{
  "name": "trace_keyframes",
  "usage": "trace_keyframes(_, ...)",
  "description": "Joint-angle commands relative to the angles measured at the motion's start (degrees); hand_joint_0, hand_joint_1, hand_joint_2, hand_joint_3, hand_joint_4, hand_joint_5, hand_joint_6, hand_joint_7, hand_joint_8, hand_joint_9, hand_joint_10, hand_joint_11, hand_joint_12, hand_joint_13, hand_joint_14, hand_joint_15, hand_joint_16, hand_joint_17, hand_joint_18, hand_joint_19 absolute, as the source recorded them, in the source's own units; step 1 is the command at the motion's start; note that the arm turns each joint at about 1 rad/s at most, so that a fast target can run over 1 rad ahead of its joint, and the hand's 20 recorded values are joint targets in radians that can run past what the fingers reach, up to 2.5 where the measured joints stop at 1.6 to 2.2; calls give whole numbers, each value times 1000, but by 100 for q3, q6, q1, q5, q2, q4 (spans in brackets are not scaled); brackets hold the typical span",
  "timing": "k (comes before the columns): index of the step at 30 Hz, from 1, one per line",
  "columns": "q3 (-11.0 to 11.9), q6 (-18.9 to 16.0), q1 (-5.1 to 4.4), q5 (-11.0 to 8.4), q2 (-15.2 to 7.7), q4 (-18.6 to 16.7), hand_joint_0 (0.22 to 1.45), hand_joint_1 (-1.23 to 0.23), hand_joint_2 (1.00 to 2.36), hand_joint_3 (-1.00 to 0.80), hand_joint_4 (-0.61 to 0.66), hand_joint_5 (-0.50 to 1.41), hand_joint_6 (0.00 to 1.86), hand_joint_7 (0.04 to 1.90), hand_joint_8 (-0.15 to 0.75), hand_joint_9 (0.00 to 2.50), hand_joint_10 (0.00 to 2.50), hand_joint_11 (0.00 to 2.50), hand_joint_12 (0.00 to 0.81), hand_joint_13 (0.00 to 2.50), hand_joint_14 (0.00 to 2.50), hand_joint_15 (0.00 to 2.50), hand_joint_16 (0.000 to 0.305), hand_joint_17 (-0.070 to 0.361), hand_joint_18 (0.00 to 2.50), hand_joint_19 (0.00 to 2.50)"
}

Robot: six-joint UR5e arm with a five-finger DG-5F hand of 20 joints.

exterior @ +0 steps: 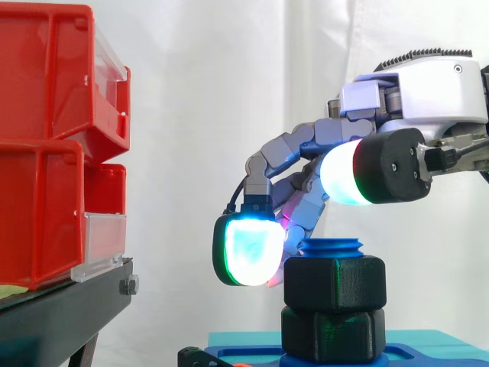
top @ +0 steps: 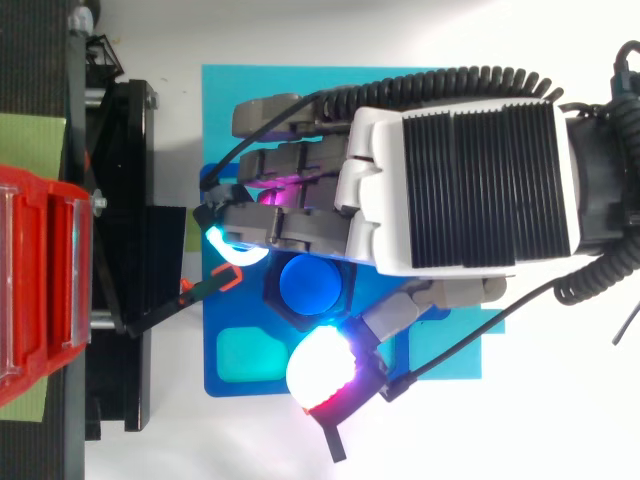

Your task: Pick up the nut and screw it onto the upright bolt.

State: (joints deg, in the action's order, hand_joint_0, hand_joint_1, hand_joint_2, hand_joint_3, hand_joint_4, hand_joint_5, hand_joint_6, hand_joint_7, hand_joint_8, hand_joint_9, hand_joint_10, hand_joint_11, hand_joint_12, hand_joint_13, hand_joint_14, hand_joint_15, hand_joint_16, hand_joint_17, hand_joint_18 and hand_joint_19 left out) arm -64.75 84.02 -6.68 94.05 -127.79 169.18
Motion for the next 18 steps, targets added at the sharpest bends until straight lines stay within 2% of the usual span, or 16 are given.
trace_keyframes(1,-2,0,0,-18,0,98,527,-221,1000,-500,236,-34,505,1048,243,993,0,0,197,841,0,0,25,55,518,27)
trace_keyframes(18,-29,0,35,-9,0,151,531,-222,1000,-500,155,8,504,1265,259,1072,0,0,191,909,0,0,24,53,586,54)
